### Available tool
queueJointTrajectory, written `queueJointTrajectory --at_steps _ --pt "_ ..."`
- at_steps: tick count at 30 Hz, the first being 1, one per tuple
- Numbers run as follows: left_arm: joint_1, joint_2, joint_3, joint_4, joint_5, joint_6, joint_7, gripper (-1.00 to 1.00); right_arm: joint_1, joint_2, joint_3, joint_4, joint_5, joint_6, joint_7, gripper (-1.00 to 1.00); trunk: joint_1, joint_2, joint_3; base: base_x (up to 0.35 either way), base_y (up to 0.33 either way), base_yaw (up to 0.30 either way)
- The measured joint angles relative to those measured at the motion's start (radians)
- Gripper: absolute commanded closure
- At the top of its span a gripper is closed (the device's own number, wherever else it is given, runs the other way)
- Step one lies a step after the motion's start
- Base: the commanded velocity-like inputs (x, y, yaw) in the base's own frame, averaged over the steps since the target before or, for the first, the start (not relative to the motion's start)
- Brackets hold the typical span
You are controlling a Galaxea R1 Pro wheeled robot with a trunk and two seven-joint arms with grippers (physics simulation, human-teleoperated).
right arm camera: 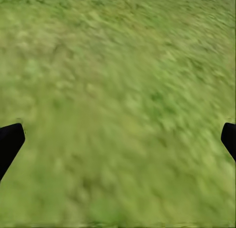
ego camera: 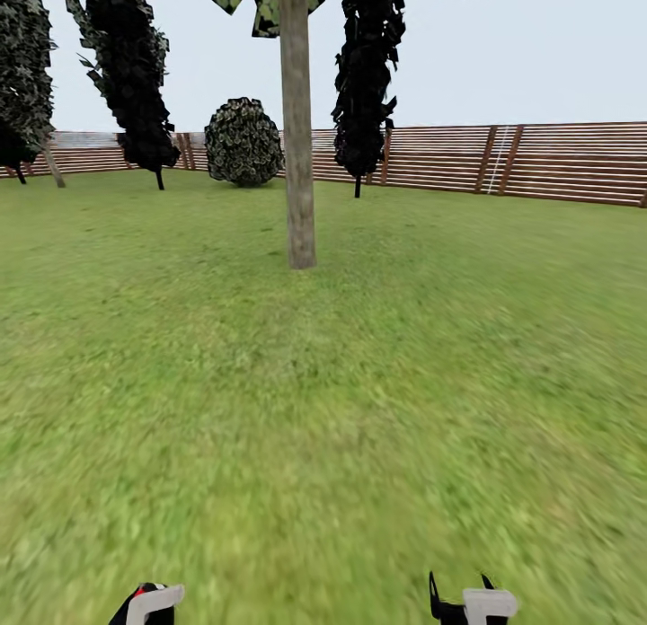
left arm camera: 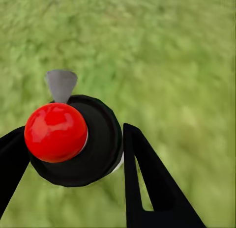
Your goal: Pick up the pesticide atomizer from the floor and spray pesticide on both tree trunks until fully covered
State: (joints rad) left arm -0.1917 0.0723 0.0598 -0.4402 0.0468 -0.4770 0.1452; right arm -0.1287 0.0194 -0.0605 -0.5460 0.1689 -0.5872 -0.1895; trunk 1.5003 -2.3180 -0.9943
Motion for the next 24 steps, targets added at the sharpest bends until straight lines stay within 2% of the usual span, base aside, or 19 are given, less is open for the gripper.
queueJointTrajectory --at_steps 24 --pt "0.0 0.001 0.0 0.0 0.001 0.0 0.0 1.0 0.0 0.001 0.001 0.021 -0.002 0.0 -0.001 -1.0 0.0 0.0 0.0 0.338 0.0 0.0"
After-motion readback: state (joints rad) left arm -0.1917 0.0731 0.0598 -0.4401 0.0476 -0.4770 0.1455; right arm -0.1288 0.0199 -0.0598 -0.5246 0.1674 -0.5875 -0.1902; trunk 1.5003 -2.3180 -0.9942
